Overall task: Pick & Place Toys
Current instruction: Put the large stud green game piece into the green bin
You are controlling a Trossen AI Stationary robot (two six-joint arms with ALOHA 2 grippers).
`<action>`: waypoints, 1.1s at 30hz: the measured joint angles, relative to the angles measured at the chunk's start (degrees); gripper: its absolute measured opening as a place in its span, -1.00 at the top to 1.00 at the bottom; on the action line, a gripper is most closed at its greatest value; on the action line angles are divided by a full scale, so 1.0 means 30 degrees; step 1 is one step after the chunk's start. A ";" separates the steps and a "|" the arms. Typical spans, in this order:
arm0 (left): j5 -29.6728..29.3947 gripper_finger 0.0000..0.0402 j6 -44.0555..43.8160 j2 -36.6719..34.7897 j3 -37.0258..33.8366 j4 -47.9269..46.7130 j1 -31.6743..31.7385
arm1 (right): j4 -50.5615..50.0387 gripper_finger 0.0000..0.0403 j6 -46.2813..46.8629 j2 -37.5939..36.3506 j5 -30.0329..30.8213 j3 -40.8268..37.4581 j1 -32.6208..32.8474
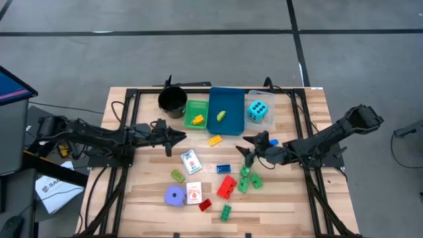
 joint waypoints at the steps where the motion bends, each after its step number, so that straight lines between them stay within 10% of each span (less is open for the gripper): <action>1: 0.0000 0.62 -0.0007 0.0285 0.0000 0.0188 -0.0007 | -0.0004 -0.41 0.0053 0.0000 -0.0009 0.0000 -0.0111; 21: 0.0774 0.62 -0.2004 0.1797 0.0000 0.2336 0.0000 | 0.0925 -0.41 0.7190 0.1183 0.0350 0.0011 0.1965; 33: 0.0845 0.62 -0.2004 0.1790 0.0000 0.5172 0.0000 | -0.7605 -0.41 1.6604 0.0288 0.3768 0.0007 0.6549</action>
